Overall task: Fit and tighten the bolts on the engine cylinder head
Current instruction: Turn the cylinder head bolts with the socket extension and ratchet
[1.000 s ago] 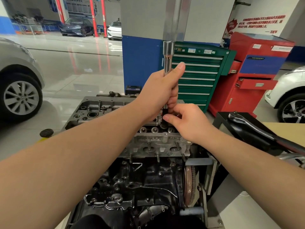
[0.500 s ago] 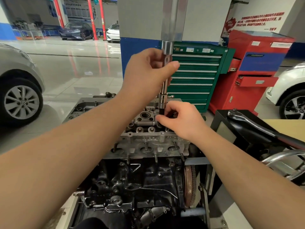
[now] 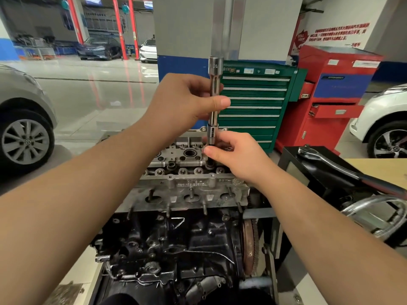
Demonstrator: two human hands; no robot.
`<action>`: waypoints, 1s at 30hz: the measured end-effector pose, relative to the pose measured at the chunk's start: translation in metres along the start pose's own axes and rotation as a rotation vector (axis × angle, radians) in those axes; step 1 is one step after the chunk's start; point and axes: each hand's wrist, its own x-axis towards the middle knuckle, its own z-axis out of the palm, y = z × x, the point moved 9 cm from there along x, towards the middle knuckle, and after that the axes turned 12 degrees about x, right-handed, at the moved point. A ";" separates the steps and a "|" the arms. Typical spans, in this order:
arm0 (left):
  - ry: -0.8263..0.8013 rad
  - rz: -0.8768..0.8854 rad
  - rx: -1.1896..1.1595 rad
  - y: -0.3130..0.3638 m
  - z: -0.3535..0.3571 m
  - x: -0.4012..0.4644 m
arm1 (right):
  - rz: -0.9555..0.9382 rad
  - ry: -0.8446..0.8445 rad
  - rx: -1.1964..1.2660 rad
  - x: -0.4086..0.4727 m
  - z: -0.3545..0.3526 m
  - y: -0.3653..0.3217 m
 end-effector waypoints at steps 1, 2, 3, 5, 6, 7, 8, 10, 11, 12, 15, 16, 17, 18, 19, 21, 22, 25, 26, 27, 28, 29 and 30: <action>-0.044 0.008 -0.018 0.001 0.002 0.000 | 0.002 -0.028 0.063 -0.002 0.002 -0.001; -0.091 0.017 -0.032 0.003 0.005 -0.001 | 0.006 -0.048 0.109 -0.003 0.003 -0.001; -0.131 0.021 -0.041 0.006 0.007 -0.002 | 0.007 -0.047 0.122 -0.003 0.002 -0.001; -0.153 0.024 -0.012 0.010 0.010 -0.004 | 0.014 0.012 0.080 0.001 -0.002 0.002; -0.125 0.029 0.045 0.012 0.009 -0.004 | 0.021 0.053 0.051 0.002 -0.005 0.003; -0.075 0.033 0.121 0.014 0.007 -0.005 | 0.025 0.094 0.021 0.003 -0.008 0.004; -0.012 0.028 0.186 0.016 0.004 -0.006 | 0.023 0.131 -0.011 0.003 -0.010 0.005; 0.079 0.009 0.244 0.019 -0.002 -0.007 | 0.006 0.178 -0.044 0.003 -0.013 0.006; 0.088 0.001 0.245 0.019 -0.003 -0.007 | -0.005 0.169 -0.032 0.002 -0.013 0.005; 0.083 -0.003 0.236 0.018 -0.003 -0.006 | -0.019 0.137 -0.003 0.001 -0.010 0.003; 0.009 -0.002 0.178 0.016 -0.004 -0.003 | -0.071 0.017 0.072 -0.003 -0.001 -0.007; -0.033 0.003 0.140 0.017 -0.003 -0.002 | -0.073 0.001 0.102 -0.004 0.000 -0.007; -0.082 0.003 0.097 0.018 -0.001 -0.003 | -0.069 -0.001 0.120 -0.004 -0.001 -0.007; -0.123 -0.002 0.058 0.019 0.002 -0.003 | -0.059 0.004 0.132 -0.004 -0.002 -0.006; -0.143 -0.013 0.032 0.018 0.004 -0.004 | -0.046 0.017 0.130 -0.003 -0.004 -0.004; -0.108 -0.043 0.003 0.017 0.005 -0.006 | -0.029 0.055 0.107 -0.001 -0.007 -0.001; -0.070 -0.062 -0.031 0.018 0.006 -0.006 | -0.025 0.073 0.099 0.000 -0.008 0.000; 0.033 -0.173 -0.244 0.021 0.022 -0.006 | -0.033 0.117 0.078 0.002 -0.009 0.000; 0.077 -0.216 -0.271 0.022 0.028 -0.005 | -0.036 0.129 0.073 0.002 -0.010 -0.001; 0.133 -0.254 -0.258 0.022 0.031 -0.003 | -0.040 0.135 0.060 0.002 -0.011 -0.003; 0.199 -0.278 -0.236 0.023 0.033 -0.002 | -0.044 0.134 0.050 0.002 -0.011 -0.004; 0.275 -0.281 -0.217 0.026 0.032 -0.002 | -0.044 0.129 0.041 0.001 -0.011 -0.006; 0.345 -0.260 -0.179 0.029 0.030 -0.002 | -0.046 0.128 0.036 0.000 -0.011 -0.006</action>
